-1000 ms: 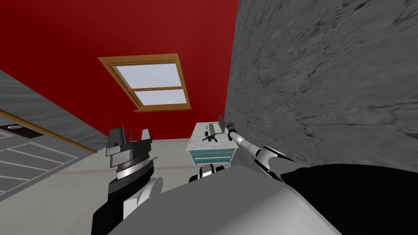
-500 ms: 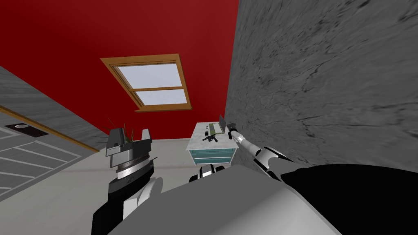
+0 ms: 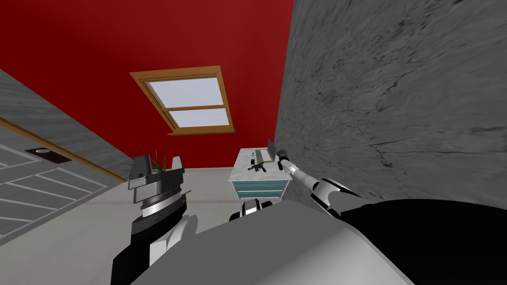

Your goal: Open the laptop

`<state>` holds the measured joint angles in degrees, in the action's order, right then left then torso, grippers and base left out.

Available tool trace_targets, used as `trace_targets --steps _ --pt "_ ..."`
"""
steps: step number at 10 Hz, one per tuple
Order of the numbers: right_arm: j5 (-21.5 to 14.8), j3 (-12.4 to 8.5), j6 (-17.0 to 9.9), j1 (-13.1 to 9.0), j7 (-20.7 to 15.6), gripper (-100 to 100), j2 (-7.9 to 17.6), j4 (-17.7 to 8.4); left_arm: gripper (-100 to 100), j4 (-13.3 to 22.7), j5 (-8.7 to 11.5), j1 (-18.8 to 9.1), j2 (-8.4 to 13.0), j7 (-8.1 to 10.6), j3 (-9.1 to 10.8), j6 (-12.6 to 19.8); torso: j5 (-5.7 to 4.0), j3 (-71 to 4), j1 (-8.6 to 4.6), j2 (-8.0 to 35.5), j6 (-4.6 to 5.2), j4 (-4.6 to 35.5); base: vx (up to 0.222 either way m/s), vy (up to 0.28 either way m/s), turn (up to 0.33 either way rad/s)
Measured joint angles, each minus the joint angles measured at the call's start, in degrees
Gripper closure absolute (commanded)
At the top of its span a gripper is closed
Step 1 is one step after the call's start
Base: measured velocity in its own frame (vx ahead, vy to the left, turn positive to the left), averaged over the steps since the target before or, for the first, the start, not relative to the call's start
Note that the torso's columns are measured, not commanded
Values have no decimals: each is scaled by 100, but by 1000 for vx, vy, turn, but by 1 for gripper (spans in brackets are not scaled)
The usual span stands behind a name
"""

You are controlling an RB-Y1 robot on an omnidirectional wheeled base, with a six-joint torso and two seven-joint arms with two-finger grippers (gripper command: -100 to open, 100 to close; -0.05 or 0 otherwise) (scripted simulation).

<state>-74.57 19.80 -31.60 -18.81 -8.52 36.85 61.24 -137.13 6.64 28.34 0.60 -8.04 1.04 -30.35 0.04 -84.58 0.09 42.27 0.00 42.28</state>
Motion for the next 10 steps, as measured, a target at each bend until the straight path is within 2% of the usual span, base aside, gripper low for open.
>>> trace_targets --steps 5,10 --pt "-756 483 -95 184 -477 100 418 62 0 0 0 0 0 0 0 0 -13 -12 15 -22 -37 -19 18 77 40" --pt "-1486 945 -161 350 -890 100 743 131 0 0 0 0 0 0 0 0 -22 -24 -10 -40 -30 -27 18 76 60"
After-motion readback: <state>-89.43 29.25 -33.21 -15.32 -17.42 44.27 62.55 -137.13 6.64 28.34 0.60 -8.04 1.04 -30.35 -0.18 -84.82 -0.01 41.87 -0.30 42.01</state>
